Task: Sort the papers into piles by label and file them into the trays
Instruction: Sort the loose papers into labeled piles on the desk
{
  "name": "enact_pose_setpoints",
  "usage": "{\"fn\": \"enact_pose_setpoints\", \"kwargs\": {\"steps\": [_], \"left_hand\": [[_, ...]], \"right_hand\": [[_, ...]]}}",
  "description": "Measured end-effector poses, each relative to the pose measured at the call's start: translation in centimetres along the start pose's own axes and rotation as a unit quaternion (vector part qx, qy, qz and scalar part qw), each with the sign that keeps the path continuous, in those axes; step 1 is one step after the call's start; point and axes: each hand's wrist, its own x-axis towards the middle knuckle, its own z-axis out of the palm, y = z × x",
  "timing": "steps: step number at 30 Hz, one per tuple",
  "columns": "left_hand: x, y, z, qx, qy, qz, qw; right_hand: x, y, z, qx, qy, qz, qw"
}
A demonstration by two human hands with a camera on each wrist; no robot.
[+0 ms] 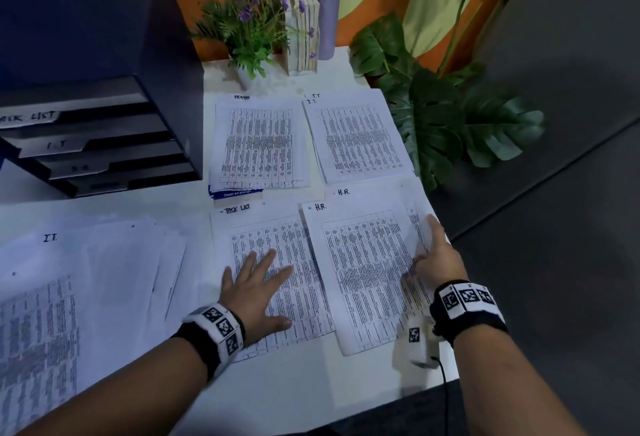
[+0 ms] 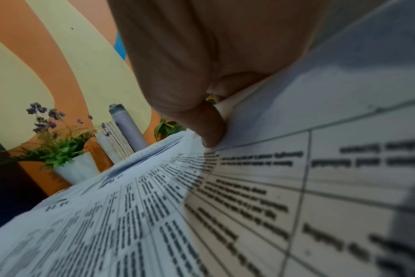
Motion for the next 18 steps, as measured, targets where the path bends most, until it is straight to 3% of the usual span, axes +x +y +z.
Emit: {"fn": "enact_pose_setpoints", "kwargs": {"steps": [7,12,18], "left_hand": [[1.4,1.9,0.0,-0.009,0.032,0.005,0.999],[1.3,2.0,0.0,-0.016,0.039,-0.01,0.999],[1.2,1.1,0.1,-0.025,0.042,-0.03,0.998]], "right_hand": [[0.7,1.6,-1.6,-0.03,0.05,0.052,0.997],[1.6,2.4,-1.1,-0.036,0.102,0.026,0.994],[2.2,2.0,-0.6,-0.016,0.032,0.029,0.999]]}}
